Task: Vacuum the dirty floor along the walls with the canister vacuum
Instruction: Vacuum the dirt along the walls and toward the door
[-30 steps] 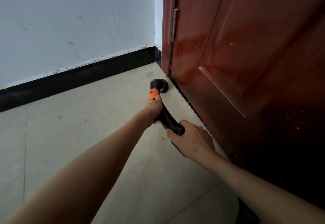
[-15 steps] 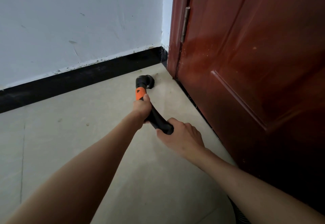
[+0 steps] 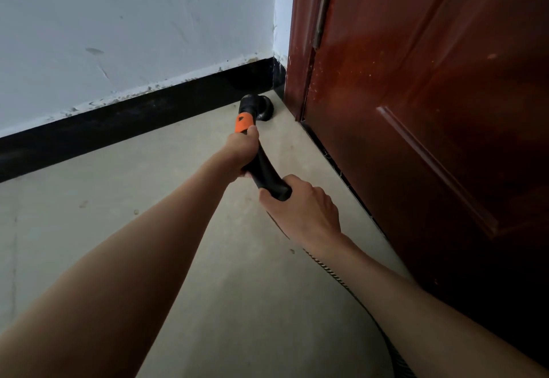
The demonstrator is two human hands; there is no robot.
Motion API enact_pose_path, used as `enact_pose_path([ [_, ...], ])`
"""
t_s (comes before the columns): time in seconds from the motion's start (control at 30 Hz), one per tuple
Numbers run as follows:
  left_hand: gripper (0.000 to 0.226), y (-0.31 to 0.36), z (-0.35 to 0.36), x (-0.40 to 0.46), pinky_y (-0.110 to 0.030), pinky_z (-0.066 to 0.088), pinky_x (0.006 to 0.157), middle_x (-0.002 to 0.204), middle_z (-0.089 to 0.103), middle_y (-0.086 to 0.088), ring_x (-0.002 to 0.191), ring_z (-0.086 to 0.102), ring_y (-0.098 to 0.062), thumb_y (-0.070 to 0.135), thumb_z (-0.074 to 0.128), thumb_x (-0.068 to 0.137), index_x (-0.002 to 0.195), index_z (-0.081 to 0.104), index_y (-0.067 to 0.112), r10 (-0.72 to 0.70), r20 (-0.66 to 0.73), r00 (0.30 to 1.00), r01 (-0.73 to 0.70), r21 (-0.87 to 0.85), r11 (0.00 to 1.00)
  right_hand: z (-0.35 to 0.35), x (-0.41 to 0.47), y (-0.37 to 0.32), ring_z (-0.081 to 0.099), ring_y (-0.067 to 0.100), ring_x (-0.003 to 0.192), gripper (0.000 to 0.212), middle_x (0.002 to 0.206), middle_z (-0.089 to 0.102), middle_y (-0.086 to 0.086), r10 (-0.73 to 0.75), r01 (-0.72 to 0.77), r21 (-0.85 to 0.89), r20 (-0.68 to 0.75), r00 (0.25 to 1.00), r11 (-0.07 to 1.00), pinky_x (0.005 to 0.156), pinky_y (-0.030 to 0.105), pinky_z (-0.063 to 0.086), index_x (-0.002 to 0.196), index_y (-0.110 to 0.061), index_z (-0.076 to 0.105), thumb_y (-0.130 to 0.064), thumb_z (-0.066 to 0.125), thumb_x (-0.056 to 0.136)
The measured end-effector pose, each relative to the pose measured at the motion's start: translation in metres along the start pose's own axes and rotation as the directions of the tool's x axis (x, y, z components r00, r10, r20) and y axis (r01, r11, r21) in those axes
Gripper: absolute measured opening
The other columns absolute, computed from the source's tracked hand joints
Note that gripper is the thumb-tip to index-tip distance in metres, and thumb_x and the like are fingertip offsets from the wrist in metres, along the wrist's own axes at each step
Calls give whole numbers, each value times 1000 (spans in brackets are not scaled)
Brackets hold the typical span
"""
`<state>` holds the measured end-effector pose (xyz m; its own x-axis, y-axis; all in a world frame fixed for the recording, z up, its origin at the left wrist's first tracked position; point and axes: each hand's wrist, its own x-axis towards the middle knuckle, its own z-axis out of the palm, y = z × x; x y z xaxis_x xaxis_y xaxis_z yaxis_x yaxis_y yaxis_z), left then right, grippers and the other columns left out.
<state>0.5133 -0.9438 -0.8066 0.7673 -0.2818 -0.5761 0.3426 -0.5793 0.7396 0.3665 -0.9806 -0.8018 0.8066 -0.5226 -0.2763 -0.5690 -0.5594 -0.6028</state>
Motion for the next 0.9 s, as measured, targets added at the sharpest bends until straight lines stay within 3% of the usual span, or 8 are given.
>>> enact_pose_path([
  [0.1, 44, 1, 1, -3, -28, 41, 56, 81, 45, -6, 69, 47, -18, 37, 29, 101, 129, 40, 4, 3, 0, 1000, -3, 0, 1000, -2, -2, 1, 55, 22, 74, 35, 78, 57, -2, -3, 3, 5, -6, 1000, 1000, 63, 30, 35, 98, -22, 57, -55, 51, 90],
  [0.27, 45, -14, -3, -12, -32, 43, 63, 100, 48, -12, 88, 50, -24, 37, 30, 102, 130, 38, 4, -17, -29, 999, 16, -37, 999, 0, -17, 1, 53, 22, 71, 32, 76, 56, -3, -41, 42, -12, 47, 998, 999, 63, 30, 34, 93, -22, 53, -54, 53, 91],
  [0.4, 46, -25, -7, -22, -30, 44, 57, 87, 49, -9, 87, 52, -24, 39, 30, 101, 130, 37, 4, -50, -54, 997, 46, -77, 996, -2, -25, 1, 55, 24, 74, 32, 76, 57, -3, -55, 57, -26, 81, 995, 998, 64, 30, 36, 92, -21, 54, -54, 53, 90],
  [0.5, 47, -26, -5, -30, -34, 46, 66, 97, 51, -12, 88, 53, -24, 39, 30, 101, 131, 37, 4, -68, -39, 997, 64, -92, 994, -3, -33, 2, 57, 25, 77, 35, 82, 61, 0, -52, 55, -43, 71, 996, 998, 65, 31, 36, 96, -21, 56, -55, 52, 90],
  [0.6, 46, -20, 5, -38, -34, 44, 73, 88, 49, -9, 83, 52, -22, 39, 30, 102, 130, 38, 4, -48, 3, 999, 48, -78, 996, -5, -39, 7, 55, 22, 74, 36, 82, 61, -1, -27, 29, -62, 32, 999, 998, 63, 30, 35, 97, -21, 54, -56, 50, 91],
  [0.67, 45, -15, 11, -41, -34, 45, 70, 82, 47, -7, 78, 52, -20, 38, 30, 102, 130, 38, 4, -45, 30, 999, 48, -99, 994, -9, -39, 10, 54, 21, 71, 34, 79, 58, -3, -12, 13, -66, 13, 1000, 998, 61, 30, 34, 94, -22, 53, -56, 50, 91],
  [0.77, 45, -10, 17, -39, -28, 42, 54, 81, 46, -7, 70, 50, -18, 38, 30, 101, 131, 38, 5, -50, 23, 998, 52, -90, 995, -15, -34, 15, 54, 18, 67, 33, 72, 55, -6, -7, 8, -35, 27, 1000, 999, 56, 29, 34, 92, -23, 54, -56, 52, 90],
  [0.9, 49, -14, 17, -25, -28, 39, 48, 95, 52, -11, 77, 52, -22, 40, 31, 100, 128, 42, 2, -30, -106, 994, 22, -76, 997, -16, -19, 20, 58, 20, 73, 30, 71, 56, -8, -24, 25, -12, 83, 996, 1000, 57, 28, 37, 91, -26, 56, -56, 54, 88],
])
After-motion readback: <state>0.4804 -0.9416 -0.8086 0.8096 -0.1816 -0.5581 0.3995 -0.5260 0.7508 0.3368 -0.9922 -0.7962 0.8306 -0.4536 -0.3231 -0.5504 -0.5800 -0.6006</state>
